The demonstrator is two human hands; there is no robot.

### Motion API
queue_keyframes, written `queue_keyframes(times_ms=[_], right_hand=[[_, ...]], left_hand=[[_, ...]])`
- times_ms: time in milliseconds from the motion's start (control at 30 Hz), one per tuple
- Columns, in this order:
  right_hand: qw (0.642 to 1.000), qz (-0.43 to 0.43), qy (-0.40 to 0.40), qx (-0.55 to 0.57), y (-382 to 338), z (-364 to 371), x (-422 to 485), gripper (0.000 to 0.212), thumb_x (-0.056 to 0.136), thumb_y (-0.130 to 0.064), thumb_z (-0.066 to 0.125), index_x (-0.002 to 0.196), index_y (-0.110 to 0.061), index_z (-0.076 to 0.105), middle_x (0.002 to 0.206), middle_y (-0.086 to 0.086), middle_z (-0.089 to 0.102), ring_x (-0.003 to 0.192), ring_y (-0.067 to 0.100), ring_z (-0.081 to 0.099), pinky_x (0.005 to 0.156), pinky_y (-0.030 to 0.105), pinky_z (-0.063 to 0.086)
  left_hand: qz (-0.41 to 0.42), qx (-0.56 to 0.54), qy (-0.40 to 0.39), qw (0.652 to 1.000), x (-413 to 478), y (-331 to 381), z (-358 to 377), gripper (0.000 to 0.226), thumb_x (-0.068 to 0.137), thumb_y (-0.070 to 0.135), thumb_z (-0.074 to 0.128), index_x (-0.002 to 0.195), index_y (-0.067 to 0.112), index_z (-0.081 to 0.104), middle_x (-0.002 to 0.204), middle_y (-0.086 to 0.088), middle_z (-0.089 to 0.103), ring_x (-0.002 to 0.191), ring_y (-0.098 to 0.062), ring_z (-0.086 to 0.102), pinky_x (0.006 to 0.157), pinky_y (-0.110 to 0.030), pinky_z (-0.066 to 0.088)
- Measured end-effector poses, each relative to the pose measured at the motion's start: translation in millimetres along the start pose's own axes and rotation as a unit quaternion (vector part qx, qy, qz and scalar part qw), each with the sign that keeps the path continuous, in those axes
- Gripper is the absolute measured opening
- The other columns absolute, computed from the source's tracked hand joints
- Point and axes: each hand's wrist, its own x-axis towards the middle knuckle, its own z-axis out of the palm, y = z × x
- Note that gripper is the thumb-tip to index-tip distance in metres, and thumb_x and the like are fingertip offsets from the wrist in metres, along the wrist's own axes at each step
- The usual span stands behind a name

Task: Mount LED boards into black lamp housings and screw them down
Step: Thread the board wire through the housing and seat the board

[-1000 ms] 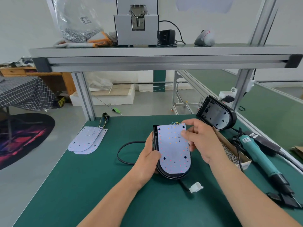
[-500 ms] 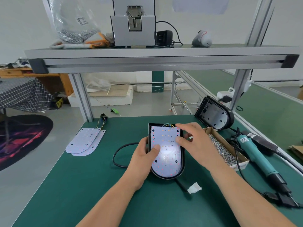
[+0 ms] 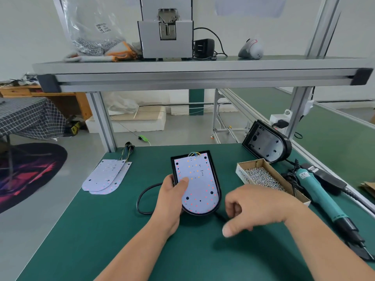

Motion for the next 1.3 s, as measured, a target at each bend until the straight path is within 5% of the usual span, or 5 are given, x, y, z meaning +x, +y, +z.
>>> queue_keyframes(times_ms=[400, 567, 900, 1000, 1300], right_hand=[[0.949, -0.036, 0.202, 0.239, 5, 32, 46, 0.022, 0.088, -0.014, 0.069, 0.094, -0.034, 0.071, 0.093, -0.033, 0.074, 0.088, -0.02, 0.064, 0.074, 0.006, 0.047], [0.903, -0.014, 0.194, 0.384, 26, 28, 47, 0.055, 0.08, 0.011, 0.072, 0.124, -0.021, 0.067, 0.119, 0.01, 0.076, 0.118, 0.034, 0.068, 0.102, 0.052, 0.056], [0.874, -0.113, 0.096, 0.463, 35, 27, 41, 0.052, 0.077, 0.026, 0.062, 0.123, 0.003, 0.062, 0.114, 0.038, 0.067, 0.098, 0.039, 0.068, 0.088, 0.052, 0.053], [0.91, -0.089, 0.096, 0.394, 30, 24, 37, 0.035, 0.07, 0.005, 0.069, 0.102, -0.008, 0.063, 0.074, 0.001, 0.07, 0.068, 0.013, 0.064, 0.065, 0.029, 0.05], [0.861, -0.076, 0.249, 0.437, 22, 21, 42, 0.047, 0.1, 0.004, 0.059, 0.127, -0.032, 0.071, 0.127, -0.008, 0.075, 0.123, 0.01, 0.068, 0.101, 0.027, 0.053]], left_hand=[[-0.052, 0.009, -0.136, 0.989, -9, 2, -1, 0.029, 0.108, 0.017, 0.06, 0.136, 0.011, 0.06, 0.132, -0.007, 0.075, 0.121, -0.03, 0.073, 0.105, -0.053, 0.057], [-0.079, 0.048, -0.169, 0.981, -9, 8, -1, 0.028, 0.11, 0.018, 0.058, 0.137, 0.012, 0.057, 0.131, -0.004, 0.076, 0.121, -0.029, 0.073, 0.11, -0.058, 0.053], [-0.079, -0.054, -0.24, 0.966, -13, 6, 0, 0.045, 0.103, 0.024, 0.065, 0.146, 0.017, 0.055, 0.146, -0.007, 0.067, 0.134, -0.03, 0.065, 0.103, -0.046, 0.059], [-0.077, -0.072, -0.233, 0.967, -13, 5, 2, 0.039, 0.109, 0.019, 0.058, 0.148, 0.017, 0.054, 0.147, -0.008, 0.066, 0.134, -0.031, 0.065, 0.106, -0.049, 0.057], [-0.097, -0.052, -0.227, 0.968, -10, 2, 0, 0.05, 0.099, 0.02, 0.067, 0.146, 0.012, 0.051, 0.143, -0.01, 0.068, 0.132, -0.033, 0.066, 0.107, -0.053, 0.056]])
